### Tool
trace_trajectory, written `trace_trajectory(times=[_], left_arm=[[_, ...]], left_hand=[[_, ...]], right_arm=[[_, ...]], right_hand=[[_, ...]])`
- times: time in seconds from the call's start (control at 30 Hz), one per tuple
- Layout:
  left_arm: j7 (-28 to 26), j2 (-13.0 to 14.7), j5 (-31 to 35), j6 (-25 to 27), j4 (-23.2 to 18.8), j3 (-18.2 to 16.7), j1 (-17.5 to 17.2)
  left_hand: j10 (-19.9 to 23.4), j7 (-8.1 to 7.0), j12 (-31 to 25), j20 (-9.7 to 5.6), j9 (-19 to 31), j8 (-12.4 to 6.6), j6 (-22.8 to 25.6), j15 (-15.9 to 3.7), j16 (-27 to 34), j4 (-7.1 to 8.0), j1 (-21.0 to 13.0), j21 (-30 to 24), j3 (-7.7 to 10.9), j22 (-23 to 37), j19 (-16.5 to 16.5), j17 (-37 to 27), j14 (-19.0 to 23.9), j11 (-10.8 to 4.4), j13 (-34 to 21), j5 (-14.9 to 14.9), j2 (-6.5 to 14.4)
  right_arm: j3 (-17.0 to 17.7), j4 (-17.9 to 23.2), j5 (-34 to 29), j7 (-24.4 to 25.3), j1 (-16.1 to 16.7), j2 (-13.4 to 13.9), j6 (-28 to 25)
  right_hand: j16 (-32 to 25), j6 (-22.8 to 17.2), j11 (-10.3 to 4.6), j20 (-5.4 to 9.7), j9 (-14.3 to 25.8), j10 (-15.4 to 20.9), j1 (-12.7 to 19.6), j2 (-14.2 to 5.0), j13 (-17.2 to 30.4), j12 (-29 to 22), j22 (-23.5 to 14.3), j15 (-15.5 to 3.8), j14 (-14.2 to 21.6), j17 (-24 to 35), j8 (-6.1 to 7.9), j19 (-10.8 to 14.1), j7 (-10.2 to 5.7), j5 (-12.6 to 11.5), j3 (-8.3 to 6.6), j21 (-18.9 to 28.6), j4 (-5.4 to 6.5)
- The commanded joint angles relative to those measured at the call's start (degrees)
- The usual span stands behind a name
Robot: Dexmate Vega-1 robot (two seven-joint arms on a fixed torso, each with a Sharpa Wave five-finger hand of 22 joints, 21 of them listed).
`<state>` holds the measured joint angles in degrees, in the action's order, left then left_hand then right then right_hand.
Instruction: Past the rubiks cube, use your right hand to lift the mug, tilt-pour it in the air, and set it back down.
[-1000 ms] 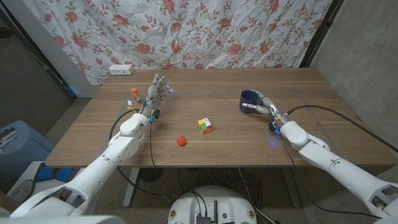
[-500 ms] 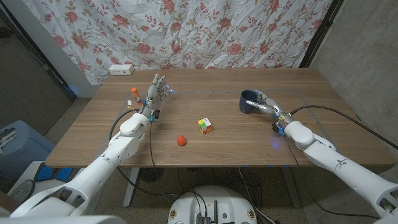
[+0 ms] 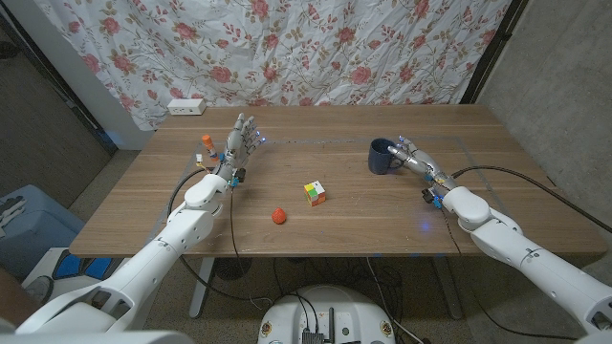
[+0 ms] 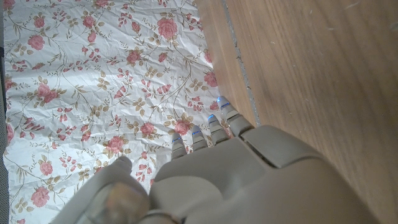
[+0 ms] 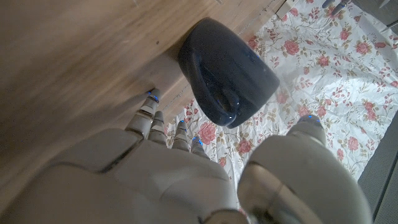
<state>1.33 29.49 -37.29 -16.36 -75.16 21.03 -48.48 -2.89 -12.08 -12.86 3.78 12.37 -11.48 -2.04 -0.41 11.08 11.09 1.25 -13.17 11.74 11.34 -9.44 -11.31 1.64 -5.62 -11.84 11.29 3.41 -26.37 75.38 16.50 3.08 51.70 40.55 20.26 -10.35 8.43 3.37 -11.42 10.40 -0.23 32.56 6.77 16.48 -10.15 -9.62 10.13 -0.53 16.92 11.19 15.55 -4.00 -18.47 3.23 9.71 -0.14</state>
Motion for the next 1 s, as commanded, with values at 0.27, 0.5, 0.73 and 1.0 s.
trace_trajectory(times=[0.27, 0.5, 0.73, 1.0], left_arm=[[0.0, 0.0, 0.0, 0.0, 0.0, 0.0, 0.0], [0.0, 0.0, 0.0, 0.0, -0.1, 0.0, 0.0], [0.0, 0.0, 0.0, 0.0, 0.0, 0.0, 0.0], [0.0, 0.0, 0.0, 0.0, 0.0, 0.0, 0.0]], left_hand=[[-0.2, -0.42, -0.2, -0.03, 0.2, -0.13, -0.1, -0.23, 0.3, 0.07, 0.2, -0.4, 0.34, 0.2, -0.5, -0.3, 0.5, -0.25, -0.3, 0.3, 6.8], [-0.2, -0.43, -0.2, -0.03, 0.2, -0.14, -0.1, -0.18, 0.3, 0.07, 0.2, -0.4, 0.33, 0.2, -0.5, -0.3, 0.5, -0.39, -0.3, 0.3, 6.8], [-0.2, -0.36, -0.2, -0.03, 0.2, -0.15, -0.1, -0.18, 0.3, 0.07, 0.2, -0.4, 0.33, 0.2, -0.5, -0.3, 0.5, -0.36, -0.3, 0.3, 6.8], [-0.2, -0.37, -0.2, 0.0, 0.2, -0.17, 0.0, -0.17, 0.3, 0.07, 0.2, -0.4, 0.33, 0.2, -0.5, -0.3, 0.5, -0.4, -0.3, 0.3, 6.8]], right_arm=[[3.4, -0.6, 7.8, 1.2, 0.2, -4.5, -0.3], [4.9, -1.8, 10.9, 1.3, 0.0, -6.9, 1.4], [5.7, -2.5, 13.1, 1.2, -0.4, -8.5, 2.0], [7.2, -3.6, 17.2, 0.8, -0.7, -11.6, 3.5]], right_hand=[[-1.1, -2.0, -0.44, 1.27, -0.1, 1.0, -3.9, -1.44, -1.7, -0.9, 0.0, -0.88, 0.3, -0.6, 0.28, -0.5, 1.85, -0.9, 1.07, 0.6, 2.28], [-1.6, -3.4, -0.36, 3.16, -0.2, 2.3, -5.2, -2.54, -2.7, -1.2, 0.1, -1.71, 1.3, -1.0, 0.4, -0.4, 2.76, -1.1, 1.23, 0.7, 3.13], [-1.9, -4.4, -0.59, 4.41, -0.3, 2.8, -6.6, -3.66, -3.5, -1.2, 0.1, -2.67, 2.0, -1.3, 0.42, -0.5, 3.61, -1.1, 1.37, 0.8, 4.06], [-1.7, -6.1, -0.4, 6.65, -0.3, 4.2, -8.7, -5.12, -4.6, -1.3, 0.1, -2.94, 1.9, -1.9, 0.42, -2.3, 6.19, -1.0, 1.71, 0.4, 5.38]])
